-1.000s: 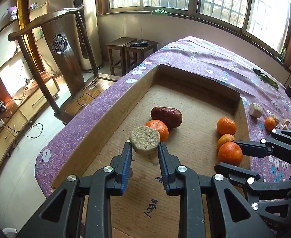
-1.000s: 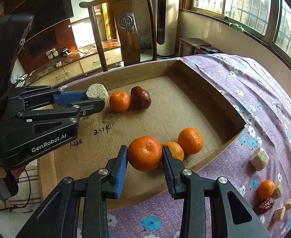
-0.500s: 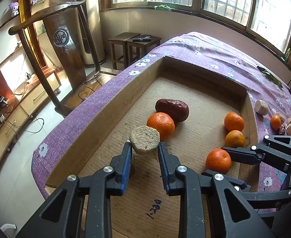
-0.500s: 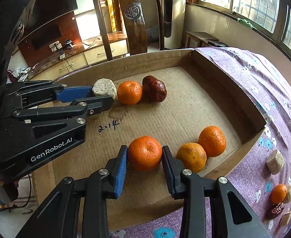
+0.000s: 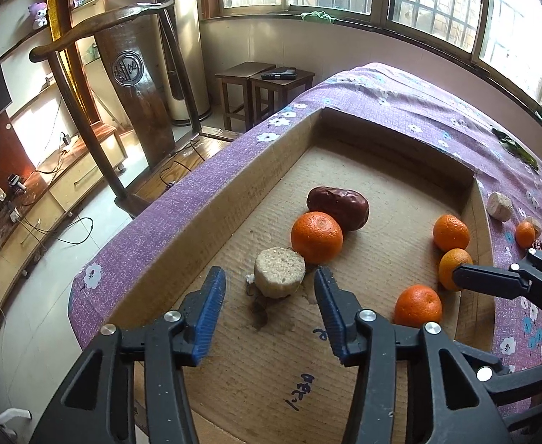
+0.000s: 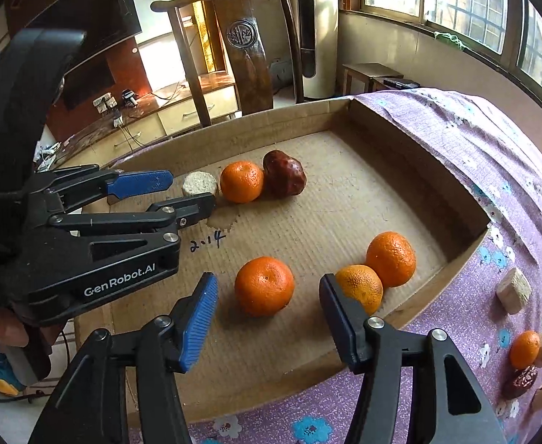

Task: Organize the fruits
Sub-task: 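Carry the yam slice and orange into the box and open both tools, then withdraw both open tools from the box toward the table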

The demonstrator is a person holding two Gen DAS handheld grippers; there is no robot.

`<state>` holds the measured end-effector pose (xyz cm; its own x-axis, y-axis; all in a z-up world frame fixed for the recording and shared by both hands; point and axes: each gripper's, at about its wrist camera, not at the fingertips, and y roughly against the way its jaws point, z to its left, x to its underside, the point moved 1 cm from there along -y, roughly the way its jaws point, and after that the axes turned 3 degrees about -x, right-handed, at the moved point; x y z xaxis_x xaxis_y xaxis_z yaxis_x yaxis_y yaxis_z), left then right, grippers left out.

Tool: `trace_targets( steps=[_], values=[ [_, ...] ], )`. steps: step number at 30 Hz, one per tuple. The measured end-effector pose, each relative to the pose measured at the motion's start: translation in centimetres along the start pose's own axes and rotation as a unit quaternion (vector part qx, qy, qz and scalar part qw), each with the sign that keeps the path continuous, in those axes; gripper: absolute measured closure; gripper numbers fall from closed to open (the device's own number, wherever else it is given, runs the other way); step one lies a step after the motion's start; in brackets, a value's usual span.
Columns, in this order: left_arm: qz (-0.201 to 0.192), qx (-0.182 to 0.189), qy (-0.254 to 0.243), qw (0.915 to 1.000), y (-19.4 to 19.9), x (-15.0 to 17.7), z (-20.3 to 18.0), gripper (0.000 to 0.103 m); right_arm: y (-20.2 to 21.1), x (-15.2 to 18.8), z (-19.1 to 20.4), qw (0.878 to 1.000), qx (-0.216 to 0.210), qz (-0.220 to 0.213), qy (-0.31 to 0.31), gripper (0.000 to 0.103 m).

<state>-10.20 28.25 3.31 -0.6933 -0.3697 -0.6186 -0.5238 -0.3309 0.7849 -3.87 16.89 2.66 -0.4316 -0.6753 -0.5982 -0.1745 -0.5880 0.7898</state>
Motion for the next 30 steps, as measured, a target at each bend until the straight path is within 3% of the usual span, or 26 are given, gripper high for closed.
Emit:
trace_targets(
  steps=[3, 6, 11, 15, 30],
  values=[
    [-0.011, -0.002, 0.003, 0.9999, 0.6, -0.2, -0.1, 0.041, 1.4, 0.4, -0.7, 1.000, 0.006, -0.012, -0.009, 0.039],
    [-0.021, -0.005, 0.000, 0.9998, 1.1, -0.3, -0.7, 0.035, 2.9, 0.9, -1.6, 0.999, 0.022, -0.024, -0.018, 0.030],
    [-0.033, 0.006, -0.008, 0.9994, 2.2, -0.4, -2.1, 0.032, 4.9, 1.9, -3.6, 0.997, 0.040, -0.038, -0.053, 0.023],
    [-0.041, 0.020, -0.017, 0.9988, 3.1, -0.5, -3.7, 0.026, 6.5, 3.1, -5.2, 0.995, 0.057, -0.041, -0.076, 0.023],
    [-0.053, 0.068, -0.064, 0.9942, 5.1, 0.0, -10.5, 0.024, 10.7, 8.5, -9.8, 0.983, 0.104, -0.046, -0.146, 0.021]
  ],
)
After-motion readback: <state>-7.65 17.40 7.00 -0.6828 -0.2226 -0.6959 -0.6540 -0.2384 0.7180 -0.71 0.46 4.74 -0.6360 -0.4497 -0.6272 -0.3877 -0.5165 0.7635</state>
